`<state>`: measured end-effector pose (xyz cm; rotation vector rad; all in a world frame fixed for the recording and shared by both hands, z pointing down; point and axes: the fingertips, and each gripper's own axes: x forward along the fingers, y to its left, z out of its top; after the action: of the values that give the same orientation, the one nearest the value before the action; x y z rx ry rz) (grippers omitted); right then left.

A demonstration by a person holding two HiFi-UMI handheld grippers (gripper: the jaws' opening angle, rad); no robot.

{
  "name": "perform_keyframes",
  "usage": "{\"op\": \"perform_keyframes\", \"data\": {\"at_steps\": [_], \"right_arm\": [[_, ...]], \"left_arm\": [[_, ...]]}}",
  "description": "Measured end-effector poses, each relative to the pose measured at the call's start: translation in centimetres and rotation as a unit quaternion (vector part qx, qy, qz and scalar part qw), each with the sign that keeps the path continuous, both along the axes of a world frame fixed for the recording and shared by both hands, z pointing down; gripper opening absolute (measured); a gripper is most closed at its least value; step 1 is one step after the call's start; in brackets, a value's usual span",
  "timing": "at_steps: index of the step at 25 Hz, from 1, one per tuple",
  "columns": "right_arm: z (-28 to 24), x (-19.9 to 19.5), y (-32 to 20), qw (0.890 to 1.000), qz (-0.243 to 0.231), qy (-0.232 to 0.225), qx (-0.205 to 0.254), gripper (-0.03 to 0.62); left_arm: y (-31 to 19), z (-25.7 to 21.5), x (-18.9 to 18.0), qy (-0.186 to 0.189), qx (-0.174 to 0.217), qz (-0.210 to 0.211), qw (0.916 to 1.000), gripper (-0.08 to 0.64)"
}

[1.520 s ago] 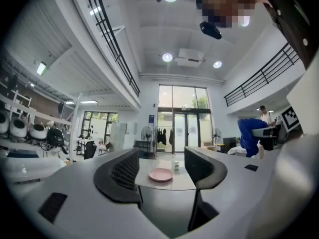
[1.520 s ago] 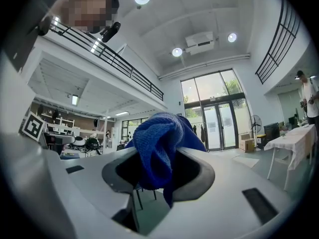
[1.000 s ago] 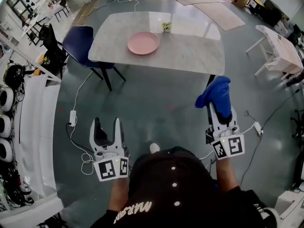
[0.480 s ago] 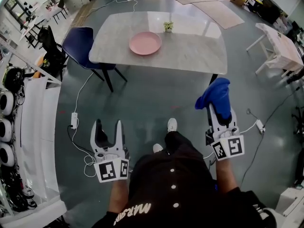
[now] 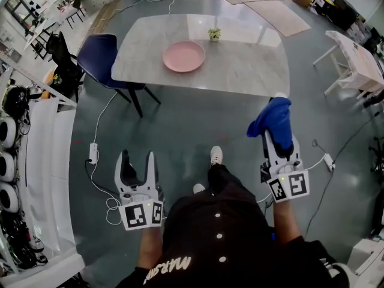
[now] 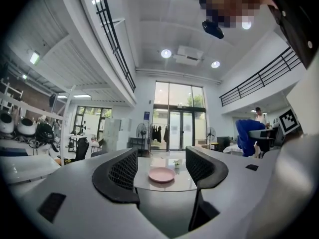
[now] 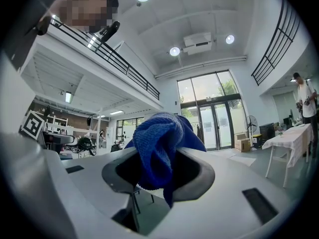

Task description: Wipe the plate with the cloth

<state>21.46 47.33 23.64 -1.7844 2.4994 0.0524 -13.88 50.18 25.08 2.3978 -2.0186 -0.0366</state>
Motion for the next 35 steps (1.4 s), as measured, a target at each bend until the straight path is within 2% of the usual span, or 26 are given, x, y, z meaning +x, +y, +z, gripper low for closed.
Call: {"op": "perform_keyframes", "data": {"at_steps": [6,15,23,35], "right_arm": [[0.0,0.5,-3.0,1.0,-0.005,0.004,0.001,0.149],[0.1,1.3,-8.3,1.0,-0.01,0.006,-0.004,0.149],[-0.6,2.3,-14.8,1.0,-0.017,0.001,0.001,0.149],[-1.9,3.9,-23.4,0.999,-0.046,0.006,0.003,0.149]], "left_arm": [[-2.9,0.4,0.7,-0.004,-0.005,-0.001,1.0,0.295],[-8.1,0.7,1.8,0.008,-0.011,0.008,0.9999,0.293],[-14.2,0.1,3.1,-0.004,-0.02,0.002,0.9998,0.295],[-22.0,-1.1,5.2,-0.003,-0.021,-0.018,0.9996,0.295]]}}
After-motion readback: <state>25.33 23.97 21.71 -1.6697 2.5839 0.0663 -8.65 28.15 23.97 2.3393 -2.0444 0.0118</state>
